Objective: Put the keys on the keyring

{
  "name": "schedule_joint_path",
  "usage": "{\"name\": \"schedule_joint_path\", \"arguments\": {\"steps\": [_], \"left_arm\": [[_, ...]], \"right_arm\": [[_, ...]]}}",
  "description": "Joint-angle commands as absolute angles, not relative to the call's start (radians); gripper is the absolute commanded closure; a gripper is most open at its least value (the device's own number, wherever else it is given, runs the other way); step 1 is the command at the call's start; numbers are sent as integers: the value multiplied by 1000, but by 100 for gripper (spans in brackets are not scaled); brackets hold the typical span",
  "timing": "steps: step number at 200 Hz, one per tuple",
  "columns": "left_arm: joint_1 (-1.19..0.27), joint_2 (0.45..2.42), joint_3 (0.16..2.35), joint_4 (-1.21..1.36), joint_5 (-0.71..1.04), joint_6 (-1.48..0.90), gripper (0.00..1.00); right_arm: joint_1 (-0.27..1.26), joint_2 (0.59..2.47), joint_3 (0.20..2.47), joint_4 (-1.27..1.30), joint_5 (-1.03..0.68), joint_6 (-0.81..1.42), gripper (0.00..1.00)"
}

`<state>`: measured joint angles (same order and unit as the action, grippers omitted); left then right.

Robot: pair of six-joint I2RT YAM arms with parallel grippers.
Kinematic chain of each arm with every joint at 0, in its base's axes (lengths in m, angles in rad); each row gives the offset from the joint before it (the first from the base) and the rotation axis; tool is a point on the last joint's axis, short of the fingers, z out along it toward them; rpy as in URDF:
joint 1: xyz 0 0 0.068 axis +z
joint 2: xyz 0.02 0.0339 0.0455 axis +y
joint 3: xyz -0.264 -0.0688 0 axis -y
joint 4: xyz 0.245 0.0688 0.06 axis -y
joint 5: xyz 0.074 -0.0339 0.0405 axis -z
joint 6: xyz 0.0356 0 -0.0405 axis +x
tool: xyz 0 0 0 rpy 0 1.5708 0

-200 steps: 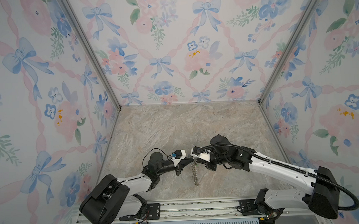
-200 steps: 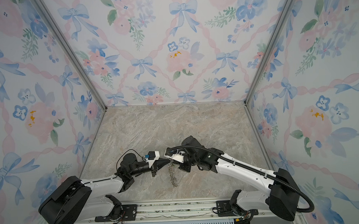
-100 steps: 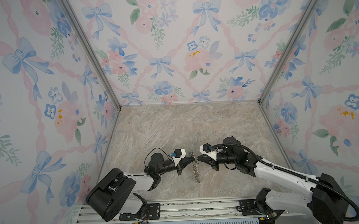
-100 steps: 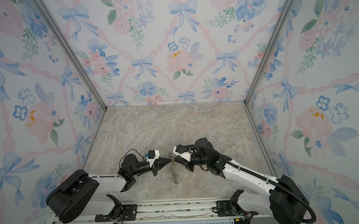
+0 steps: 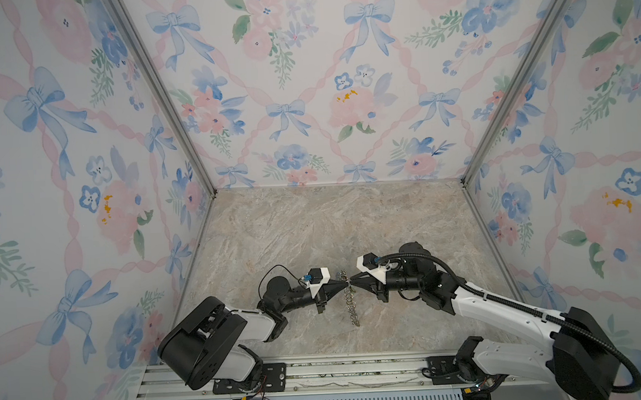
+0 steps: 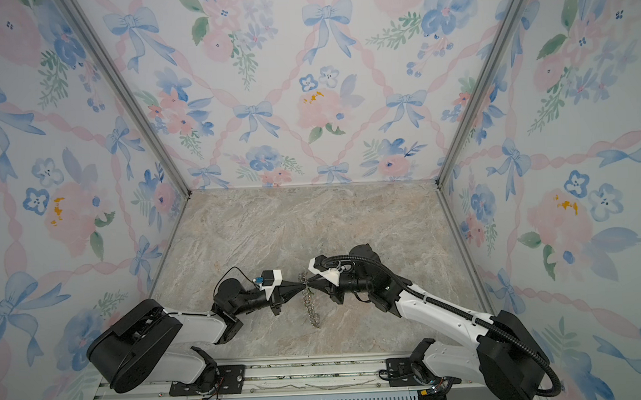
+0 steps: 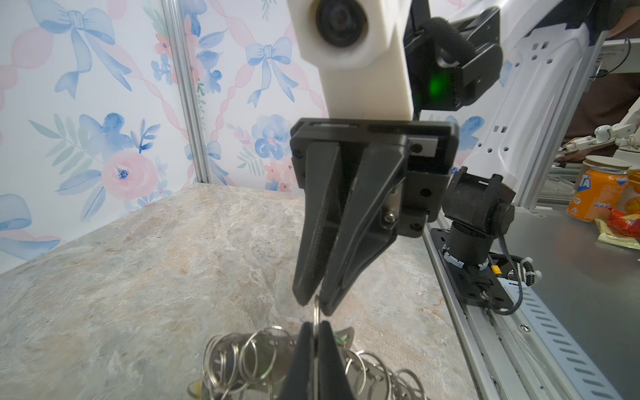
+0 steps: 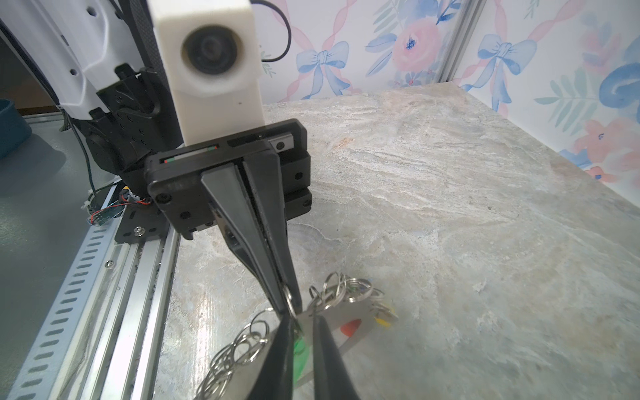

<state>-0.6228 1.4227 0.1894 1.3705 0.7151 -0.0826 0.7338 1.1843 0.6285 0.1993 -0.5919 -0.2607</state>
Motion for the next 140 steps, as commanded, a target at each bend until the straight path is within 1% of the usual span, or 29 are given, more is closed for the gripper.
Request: {"name": "schedule_joint_path", "arguments": {"steps": [1,48,59,82,91,113,129,140], "left_arm": [[-629,1442,178,1499,724,-114,100],[-629,1469,178,1543,733,-123,100],[-629,1470,178,1543,735,-122,100],[-629,1488,182,1543,753,-111,100],[-630,1496,182,1542,756,-107,100],[-627,1476,179,1495,748,-76,100],[-625,1434,187,1389,731,-35,87],[-623,1403,192,1312,715,-8,83]], "right_arm": [[725,1203,605,223,-630,-239,85],[728,1218,624,213,-650,-239,86],[728,1217,624,208,-650,-241,88],[732,1208,640,193,-648,-241,96],[735,1205,660,157,-633,-246,100],[760,1206,732,1,-543,-288,100],[800,1222,804,-163,-435,-347,100],[825,1247,856,-258,-355,-368,100]]}}
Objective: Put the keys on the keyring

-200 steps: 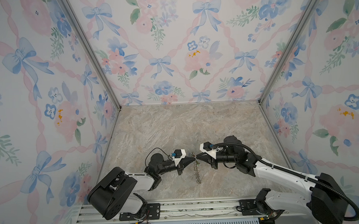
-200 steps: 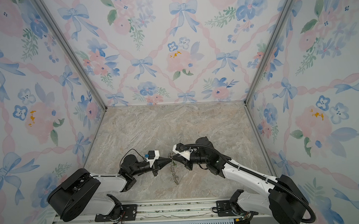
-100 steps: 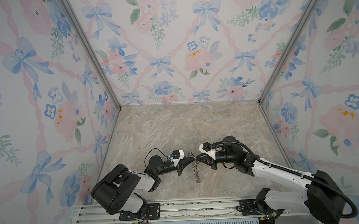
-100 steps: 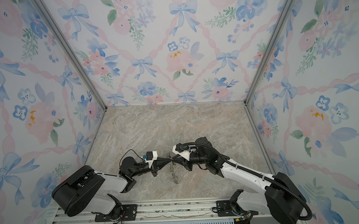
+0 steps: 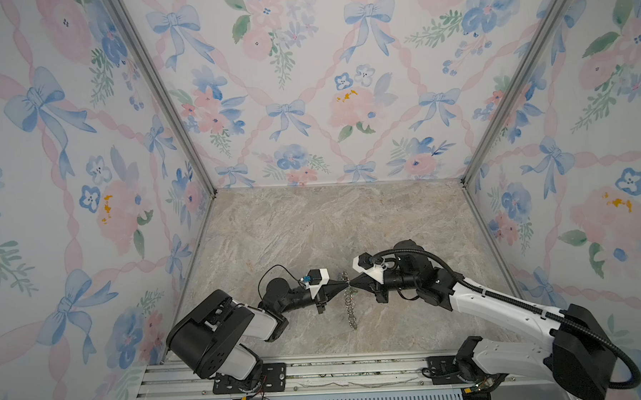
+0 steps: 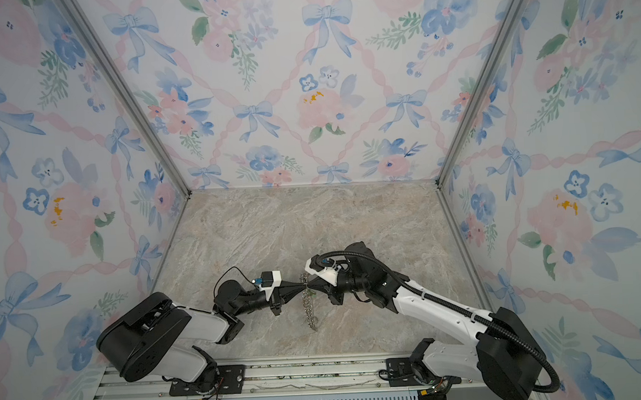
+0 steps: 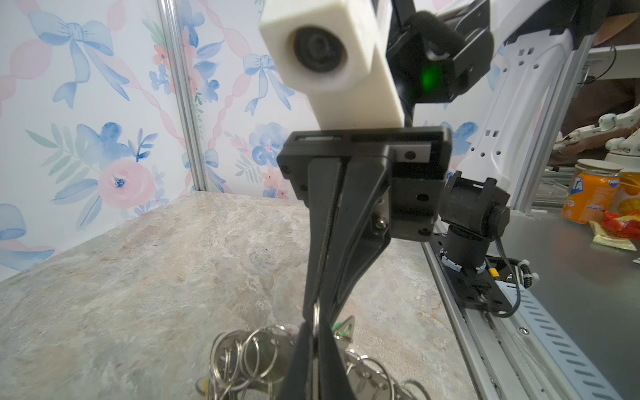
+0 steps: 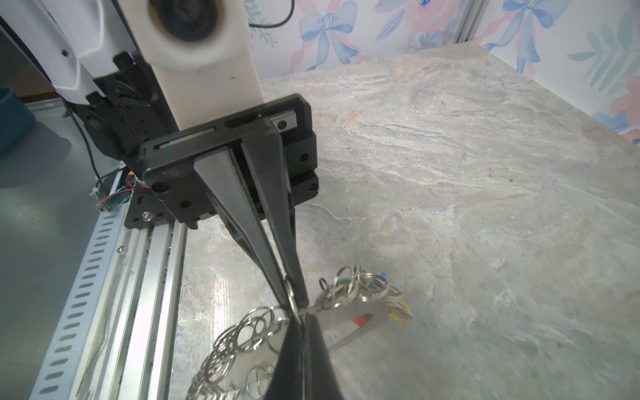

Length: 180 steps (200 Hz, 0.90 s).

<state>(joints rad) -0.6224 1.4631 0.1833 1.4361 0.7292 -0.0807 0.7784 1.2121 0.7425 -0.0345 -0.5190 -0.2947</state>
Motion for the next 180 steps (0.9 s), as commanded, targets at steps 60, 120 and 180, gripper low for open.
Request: {"name": "schedule_joint_path", "arguments": {"steps": [60,120,180], "left_arm": [[-594,1337,198,1195,740,7,81],[-595,1365,213,1196,773,5,84],[-594,1376,222,1195,754,-9,100]], "right_arm": [[917,1350,1053,-514,-135,-419,100],[963,1360,1095,-518,-129,-437,100],[974,1370,1097,-501,-123,-443,100]]}}
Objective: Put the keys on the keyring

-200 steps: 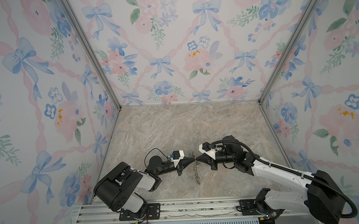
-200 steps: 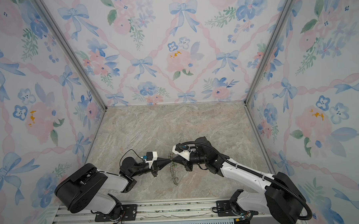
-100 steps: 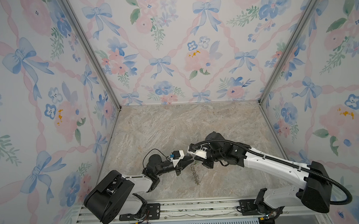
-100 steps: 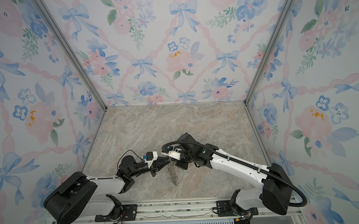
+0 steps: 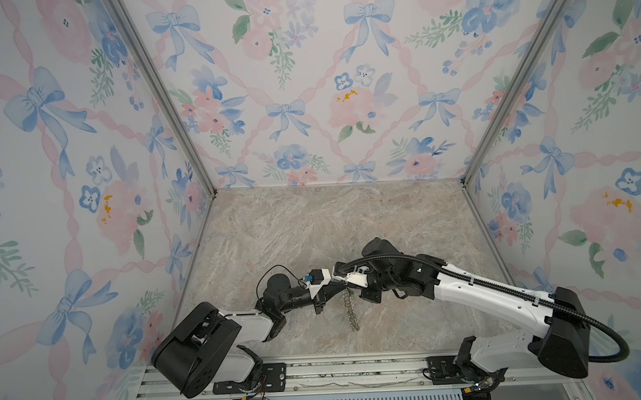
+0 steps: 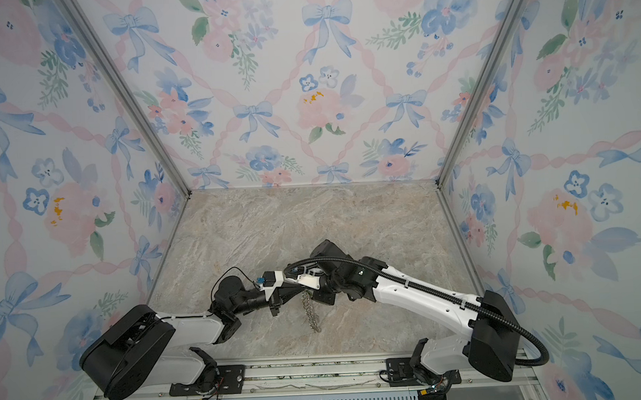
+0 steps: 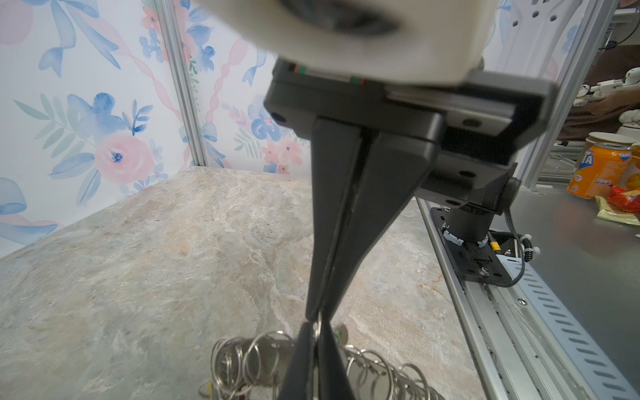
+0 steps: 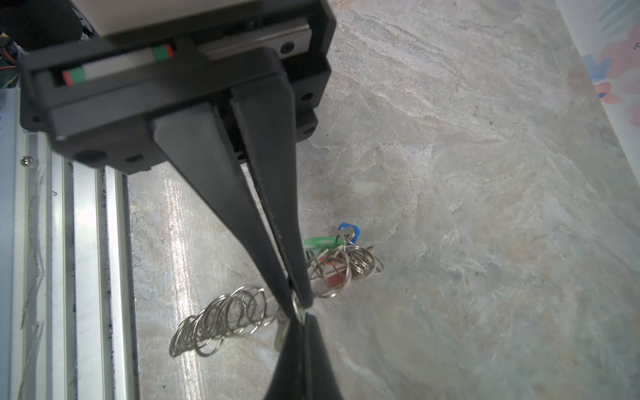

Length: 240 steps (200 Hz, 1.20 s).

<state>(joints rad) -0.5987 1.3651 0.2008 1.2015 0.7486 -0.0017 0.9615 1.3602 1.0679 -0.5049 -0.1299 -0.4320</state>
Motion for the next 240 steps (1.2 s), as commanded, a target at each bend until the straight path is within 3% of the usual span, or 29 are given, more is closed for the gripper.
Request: {"name": "schedule_joint_path", "arguments": {"steps": [1,20,46,62,93,133,240], "left_arm": [[-594,1375,222,1195,754,-9,100],[-595,1374,225,1195,746,-16,100],[-595,1365,223,1196,730,-24,100],[-595,1355,220,1195,728,-26,100],[-594,1342,212,1196,723,-22,100],[-595,1341,209,1211,770,-19,100],[-599,1362,186,1309,821,-25,100]], "right_arm": [[974,1369,1098,-501,-123,-443,100],[973,1357,1080,-480,-110,-446,100],[947,1294,1002,-384,-135,-439,86],[903,1235,922,-286,-223,-422,82],[805,1143,752,-65,-446,-389,81],[745,1144,641,120,-605,-377,83],[745,1216,626,181,-614,-367,84]]}}
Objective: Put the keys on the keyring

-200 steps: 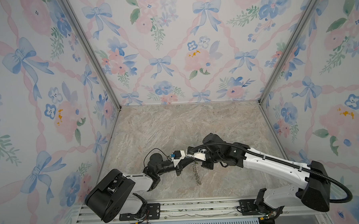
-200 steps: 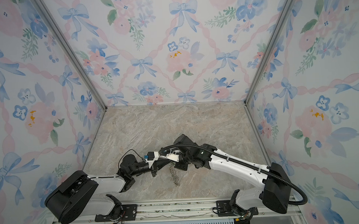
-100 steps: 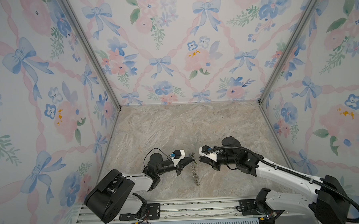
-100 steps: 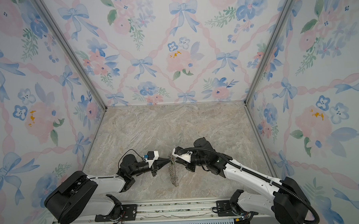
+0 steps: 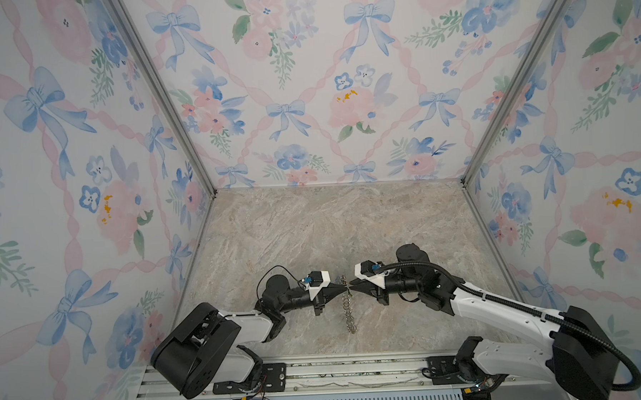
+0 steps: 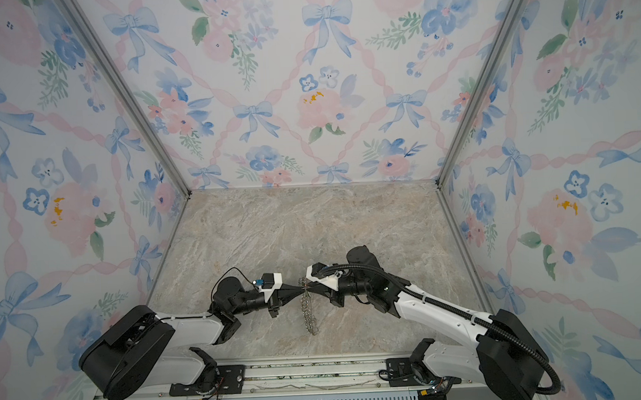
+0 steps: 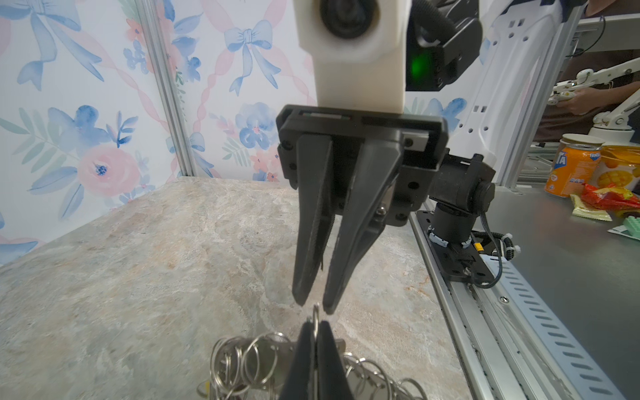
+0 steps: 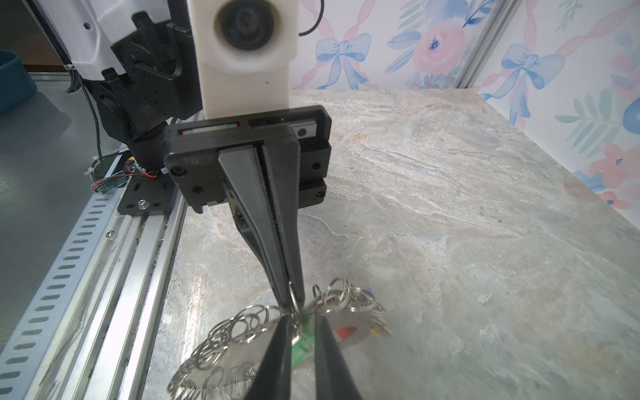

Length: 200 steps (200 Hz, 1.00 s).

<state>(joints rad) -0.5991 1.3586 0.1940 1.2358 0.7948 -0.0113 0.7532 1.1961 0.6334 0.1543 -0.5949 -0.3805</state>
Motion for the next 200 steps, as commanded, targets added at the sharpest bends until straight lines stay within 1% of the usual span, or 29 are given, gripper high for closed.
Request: {"name": "schedule_joint_path", "arguments": {"steps": [1,21,74,83,89,104,125,135,156,175,200], "left_arm": [[-599,1362,186,1310,821,-25,100],[-600,1362,184,1312,828,-25,100],[-606,1380,193,1312,856,-23,100],[-607,1381,191,1312,852,-21,100],[-606,1381,189,1312,847,-17,100],[-607,1385,186,1309,831,-6,100],[-599,1384,185,1277,787,14,100],[-593,1373,185,1254,772,22,92],[-578,1346,188,1216,755,27,85],[-571,1332,195,1177,759,34,85],[-571,1336,195,1166,781,37,86]], "right_arm": [[745,1216,627,180,-614,-367,84],[748,1227,631,173,-614,-369,85],[766,1230,639,185,-613,-367,97],[770,1225,645,170,-595,-370,100],[772,1218,648,159,-584,-374,100],[783,1197,664,111,-521,-386,100],[821,1201,751,-81,-357,-447,100],[847,1225,806,-183,-277,-474,100],[895,1291,889,-313,-149,-493,100],[932,1336,948,-387,-60,-515,100],[948,1342,977,-396,-40,-523,100]]}}
